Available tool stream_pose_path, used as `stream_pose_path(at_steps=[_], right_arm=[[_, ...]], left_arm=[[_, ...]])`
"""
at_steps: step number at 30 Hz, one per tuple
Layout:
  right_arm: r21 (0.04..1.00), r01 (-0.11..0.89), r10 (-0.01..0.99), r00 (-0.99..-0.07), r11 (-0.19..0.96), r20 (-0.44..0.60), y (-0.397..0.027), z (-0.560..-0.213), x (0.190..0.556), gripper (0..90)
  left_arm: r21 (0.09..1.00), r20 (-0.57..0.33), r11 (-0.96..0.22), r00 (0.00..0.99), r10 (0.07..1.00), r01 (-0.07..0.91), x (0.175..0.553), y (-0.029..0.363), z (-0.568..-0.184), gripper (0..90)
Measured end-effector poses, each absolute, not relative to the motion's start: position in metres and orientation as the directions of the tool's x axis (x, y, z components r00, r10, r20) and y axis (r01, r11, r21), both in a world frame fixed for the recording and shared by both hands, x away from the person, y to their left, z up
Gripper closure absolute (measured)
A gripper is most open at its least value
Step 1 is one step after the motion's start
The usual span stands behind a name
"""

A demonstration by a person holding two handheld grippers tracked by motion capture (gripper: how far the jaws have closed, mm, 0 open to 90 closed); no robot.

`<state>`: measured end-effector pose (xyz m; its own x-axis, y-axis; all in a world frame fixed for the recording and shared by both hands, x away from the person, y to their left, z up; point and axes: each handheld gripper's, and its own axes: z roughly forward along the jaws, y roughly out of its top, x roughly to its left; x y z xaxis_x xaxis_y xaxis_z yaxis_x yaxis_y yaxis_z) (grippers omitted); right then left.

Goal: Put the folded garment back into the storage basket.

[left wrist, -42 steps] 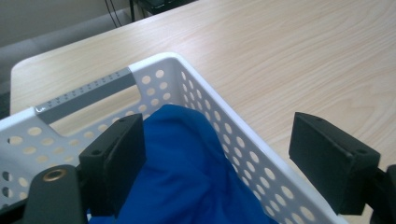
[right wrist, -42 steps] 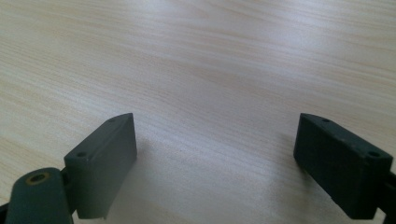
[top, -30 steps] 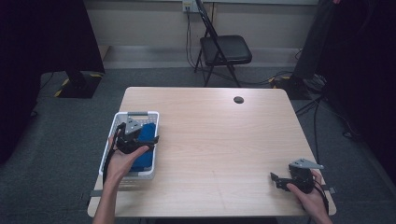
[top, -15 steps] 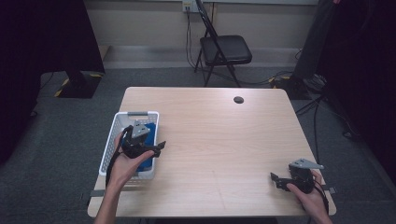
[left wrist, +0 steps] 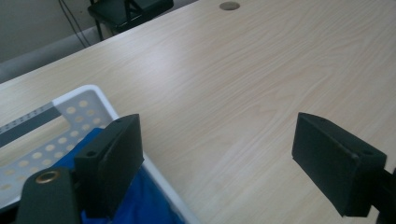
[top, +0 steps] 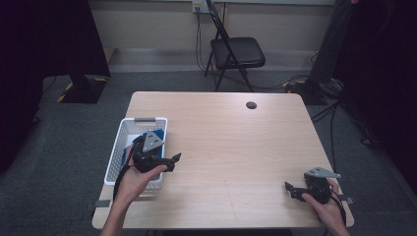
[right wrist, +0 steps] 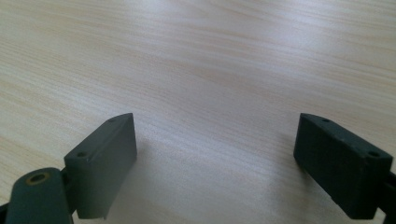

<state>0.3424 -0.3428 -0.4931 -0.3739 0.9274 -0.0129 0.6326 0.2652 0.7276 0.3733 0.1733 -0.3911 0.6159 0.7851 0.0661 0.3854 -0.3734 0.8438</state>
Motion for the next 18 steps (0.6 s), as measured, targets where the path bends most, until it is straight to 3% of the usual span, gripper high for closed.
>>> stream_pose_path(at_steps=[10,18], right_arm=[[0.728,0.632,0.927,-0.374,0.265,-0.013,-0.343,-0.493,0.342,12.1],[0.728,0.633,0.927,-0.374,0.265,-0.013,-0.343,-0.493,0.342,12.1]], left_arm=[[0.833,0.096,-0.406,0.623,0.776,0.377,0.364,0.156,-0.399,18.6],[0.853,0.054,-0.369,0.639,0.767,0.370,0.357,0.147,-0.399,18.3]])
